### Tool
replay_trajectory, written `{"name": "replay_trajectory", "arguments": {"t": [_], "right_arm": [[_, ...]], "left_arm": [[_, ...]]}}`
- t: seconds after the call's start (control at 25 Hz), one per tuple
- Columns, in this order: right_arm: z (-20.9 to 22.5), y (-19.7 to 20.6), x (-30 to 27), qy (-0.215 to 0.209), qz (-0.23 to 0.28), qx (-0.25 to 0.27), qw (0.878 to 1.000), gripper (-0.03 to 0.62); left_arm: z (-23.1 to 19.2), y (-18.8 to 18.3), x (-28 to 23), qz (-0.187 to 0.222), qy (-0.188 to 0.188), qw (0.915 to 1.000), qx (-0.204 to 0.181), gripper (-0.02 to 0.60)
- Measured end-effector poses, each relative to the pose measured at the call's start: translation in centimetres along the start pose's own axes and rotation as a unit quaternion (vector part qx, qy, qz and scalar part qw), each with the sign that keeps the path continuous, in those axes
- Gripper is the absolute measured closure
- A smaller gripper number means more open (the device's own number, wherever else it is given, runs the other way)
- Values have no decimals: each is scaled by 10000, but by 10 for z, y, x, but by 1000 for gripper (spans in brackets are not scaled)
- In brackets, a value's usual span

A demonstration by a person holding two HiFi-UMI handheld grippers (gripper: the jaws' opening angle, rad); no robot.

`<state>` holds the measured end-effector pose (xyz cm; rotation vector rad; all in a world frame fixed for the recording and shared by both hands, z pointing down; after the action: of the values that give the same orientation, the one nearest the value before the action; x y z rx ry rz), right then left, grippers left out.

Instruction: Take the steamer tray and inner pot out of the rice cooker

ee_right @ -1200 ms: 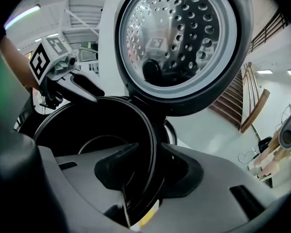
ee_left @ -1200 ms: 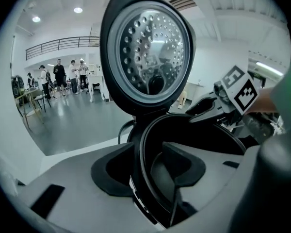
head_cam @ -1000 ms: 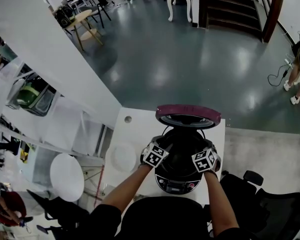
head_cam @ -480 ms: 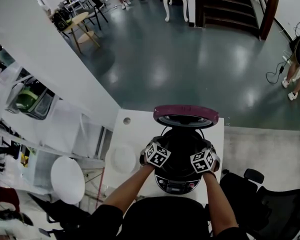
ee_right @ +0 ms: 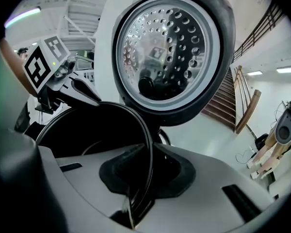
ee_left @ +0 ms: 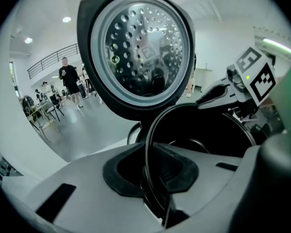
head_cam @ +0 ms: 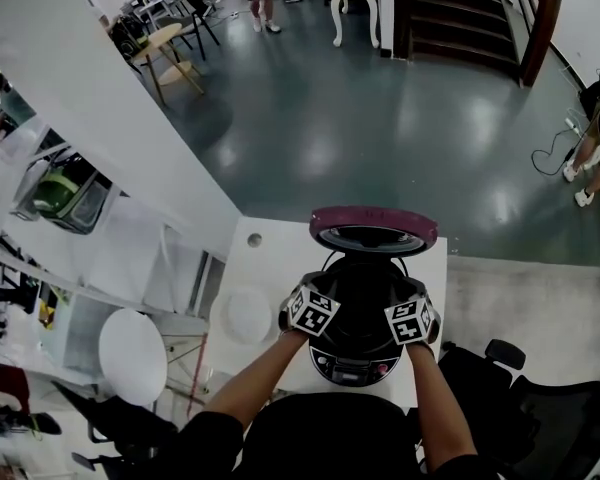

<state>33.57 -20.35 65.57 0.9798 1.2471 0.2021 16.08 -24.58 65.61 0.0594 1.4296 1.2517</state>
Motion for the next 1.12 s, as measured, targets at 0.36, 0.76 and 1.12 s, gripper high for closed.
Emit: {"name": "replay_trajectory", "arguments": {"t": [0.36, 0.76, 1.12], "right_arm": [[0, -9, 7, -283, 325, -457, 9980, 554], [1, -20, 25, -445, 782, -787, 9928, 556], [-1, -36, 52, -464, 1192, -851, 9881, 554]], "left_arm": [[-8, -9, 9, 141, 12, 9996, 232, 537], [-9, -19, 31, 121, -124, 9989, 441, 537], [-12, -37, 63, 336, -97, 9968, 712, 538]]}}
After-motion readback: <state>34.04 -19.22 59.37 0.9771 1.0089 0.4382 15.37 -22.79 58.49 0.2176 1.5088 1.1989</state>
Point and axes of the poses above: the fingertips, and each gripper's own axes: x backward along the fingers, z to its right, y out of its underside, the point moved 3 cm from there along x, backward along the fingers, and after that the axes turned 13 degrees about -y, right-handed, at the moved point
